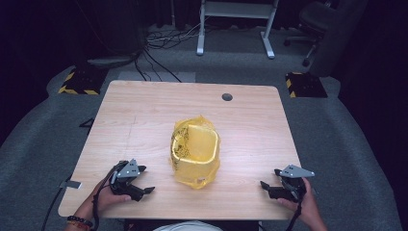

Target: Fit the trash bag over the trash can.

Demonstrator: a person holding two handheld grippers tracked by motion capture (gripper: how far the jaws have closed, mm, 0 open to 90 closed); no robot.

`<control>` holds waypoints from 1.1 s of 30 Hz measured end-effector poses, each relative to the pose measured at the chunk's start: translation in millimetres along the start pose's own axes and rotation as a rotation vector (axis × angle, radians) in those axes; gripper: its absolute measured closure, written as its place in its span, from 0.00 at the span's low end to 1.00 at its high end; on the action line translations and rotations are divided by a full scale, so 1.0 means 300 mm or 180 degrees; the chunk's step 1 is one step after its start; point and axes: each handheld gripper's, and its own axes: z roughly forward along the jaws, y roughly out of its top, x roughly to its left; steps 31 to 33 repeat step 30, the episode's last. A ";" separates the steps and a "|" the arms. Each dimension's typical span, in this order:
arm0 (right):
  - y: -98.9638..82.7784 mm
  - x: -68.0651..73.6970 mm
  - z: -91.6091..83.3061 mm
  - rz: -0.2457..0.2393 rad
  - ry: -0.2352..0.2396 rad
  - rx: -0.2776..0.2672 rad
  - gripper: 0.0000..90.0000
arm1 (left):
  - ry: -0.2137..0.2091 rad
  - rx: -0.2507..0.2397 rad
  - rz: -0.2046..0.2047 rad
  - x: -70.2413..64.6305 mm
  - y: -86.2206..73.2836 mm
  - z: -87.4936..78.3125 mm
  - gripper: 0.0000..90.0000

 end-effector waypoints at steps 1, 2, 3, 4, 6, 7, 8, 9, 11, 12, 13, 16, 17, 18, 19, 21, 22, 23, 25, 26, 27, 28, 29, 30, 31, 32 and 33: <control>0.000 -0.001 0.000 -0.0002 0.0002 0.0001 0.23 | 0.0001 0.0000 -0.0001 0.000 0.000 0.000 0.17; 0.000 0.000 0.000 -0.0003 0.0003 0.0001 0.23 | 0.0002 0.0001 0.0000 0.000 0.000 0.000 0.17; 0.000 0.000 0.000 -0.0005 0.0000 0.0001 0.23 | 0.0001 0.0001 0.0000 0.000 0.000 0.000 0.17; 0.000 0.000 0.000 -0.0006 -0.0001 0.0003 0.23 | 0.0001 0.0000 0.0000 0.000 0.000 0.000 0.17; 0.000 0.000 0.000 -0.0005 -0.0002 0.0003 0.23 | -0.0002 0.0000 0.0001 0.000 0.000 0.000 0.17; 0.000 0.000 0.000 -0.0002 -0.0004 0.0001 0.23 | 0.0000 0.0002 0.0004 0.001 0.000 0.000 0.17; 0.000 0.000 0.001 0.0000 -0.0004 0.0003 0.23 | -0.0006 0.0002 0.0010 0.002 0.001 0.000 0.17; 0.001 0.000 0.001 0.0000 -0.0006 0.0004 0.23 | -0.0013 0.0000 0.0009 0.003 0.001 0.001 0.17; 0.002 -0.001 0.002 -0.0009 -0.0005 0.0006 0.22 | -0.0021 0.0002 0.0010 0.004 0.001 0.001 0.17; 0.002 -0.001 0.003 -0.0012 -0.0005 0.0008 0.22 | -0.0025 0.0002 0.0009 0.005 0.002 0.002 0.17; 0.003 -0.001 0.003 -0.0007 -0.0003 0.0007 0.22 | -0.0024 0.0005 0.0010 0.006 0.002 0.002 0.17; 0.003 -0.001 0.003 -0.0004 -0.0003 0.0008 0.22 | -0.0022 0.0001 0.0008 0.007 0.003 0.003 0.17; 0.003 -0.001 0.003 -0.0006 -0.0003 0.0007 0.22 | -0.0021 0.0002 0.0008 0.007 0.003 0.003 0.17; 0.003 -0.001 0.003 -0.0006 -0.0003 0.0008 0.22 | -0.0021 0.0002 0.0009 0.007 0.003 0.003 0.17; 0.003 -0.001 0.003 -0.0004 -0.0003 0.0009 0.22 | -0.0021 0.0002 0.0009 0.007 0.003 0.003 0.17; 0.003 -0.001 0.004 -0.0007 0.0001 0.0011 0.22 | -0.0024 0.0003 0.0013 0.008 0.003 0.003 0.17; 0.004 -0.001 0.004 -0.0008 0.0000 0.0011 0.22 | -0.0027 0.0003 0.0013 0.008 0.003 0.003 0.17; 0.004 -0.001 0.004 -0.0007 0.0000 0.0012 0.22 | -0.0029 0.0004 0.0012 0.009 0.003 0.003 0.17; 0.004 -0.001 0.004 -0.0008 -0.0002 0.0012 0.22 | -0.0031 0.0000 0.0009 0.009 0.003 0.003 0.17; 0.004 -0.001 0.004 -0.0007 0.0000 0.0012 0.22 | -0.0031 -0.0001 0.0011 0.010 0.004 0.004 0.17; 0.004 -0.001 0.004 -0.0007 -0.0001 0.0010 0.22 | -0.0031 -0.0002 0.0010 0.010 0.004 0.004 0.17; 0.004 -0.001 0.004 -0.0011 -0.0003 0.0010 0.22 | -0.0032 0.0001 0.0012 0.011 0.004 0.004 0.17; 0.004 -0.001 0.004 -0.0009 -0.0003 0.0008 0.22 | -0.0032 0.0001 0.0013 0.011 0.004 0.005 0.17; 0.004 -0.001 0.004 -0.0011 -0.0003 0.0009 0.22 | -0.0030 0.0002 0.0016 0.012 0.005 0.005 0.17; 0.004 -0.001 0.004 -0.0011 -0.0003 0.0009 0.22 | -0.0030 0.0002 0.0016 0.012 0.005 0.005 0.17; 0.004 -0.001 0.004 -0.0011 -0.0003 0.0009 0.22 | -0.0030 0.0002 0.0016 0.012 0.005 0.005 0.17; 0.004 -0.001 0.004 -0.0011 -0.0003 0.0009 0.22 | -0.0030 0.0002 0.0016 0.012 0.005 0.005 0.17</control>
